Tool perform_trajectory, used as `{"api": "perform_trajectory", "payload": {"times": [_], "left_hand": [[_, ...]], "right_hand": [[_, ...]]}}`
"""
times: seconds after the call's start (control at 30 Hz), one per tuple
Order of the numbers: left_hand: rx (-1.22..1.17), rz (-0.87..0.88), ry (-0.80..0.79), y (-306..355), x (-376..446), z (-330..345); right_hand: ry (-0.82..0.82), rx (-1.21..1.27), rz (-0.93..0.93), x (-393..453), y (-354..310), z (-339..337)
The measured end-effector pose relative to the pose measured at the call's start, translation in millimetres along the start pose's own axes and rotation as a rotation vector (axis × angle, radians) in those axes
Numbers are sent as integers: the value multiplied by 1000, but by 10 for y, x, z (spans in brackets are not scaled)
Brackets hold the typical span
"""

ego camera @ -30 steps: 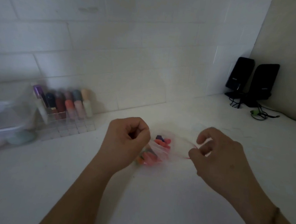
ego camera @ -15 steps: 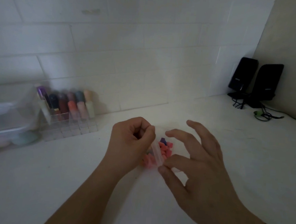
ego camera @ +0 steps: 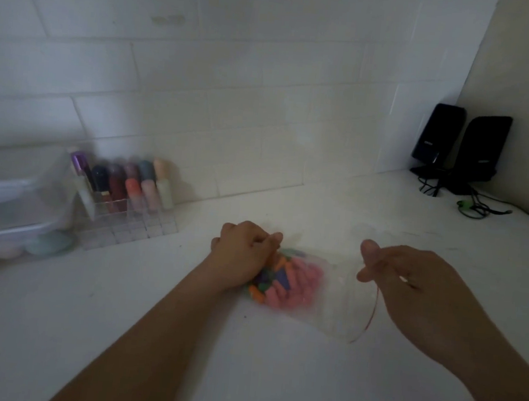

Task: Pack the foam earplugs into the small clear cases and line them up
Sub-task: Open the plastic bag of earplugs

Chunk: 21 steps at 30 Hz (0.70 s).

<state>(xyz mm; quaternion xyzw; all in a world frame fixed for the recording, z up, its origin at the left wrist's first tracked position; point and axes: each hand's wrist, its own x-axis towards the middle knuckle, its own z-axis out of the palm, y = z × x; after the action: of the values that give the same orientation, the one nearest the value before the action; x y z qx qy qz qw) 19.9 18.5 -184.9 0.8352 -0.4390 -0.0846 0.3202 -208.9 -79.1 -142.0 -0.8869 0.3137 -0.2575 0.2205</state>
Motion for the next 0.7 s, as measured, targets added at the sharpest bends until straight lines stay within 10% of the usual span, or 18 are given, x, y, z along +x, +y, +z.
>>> {"api": "perform_trajectory", "payload": {"times": [0.43,0.7], "left_hand": [[-720,-99,15,-17,-23,-180],[-378,-41,-55,-81,-46,-175]], "right_hand": [[144,216,-127,-9,-25,51],[154,346,-285,-25,-41,112]]}}
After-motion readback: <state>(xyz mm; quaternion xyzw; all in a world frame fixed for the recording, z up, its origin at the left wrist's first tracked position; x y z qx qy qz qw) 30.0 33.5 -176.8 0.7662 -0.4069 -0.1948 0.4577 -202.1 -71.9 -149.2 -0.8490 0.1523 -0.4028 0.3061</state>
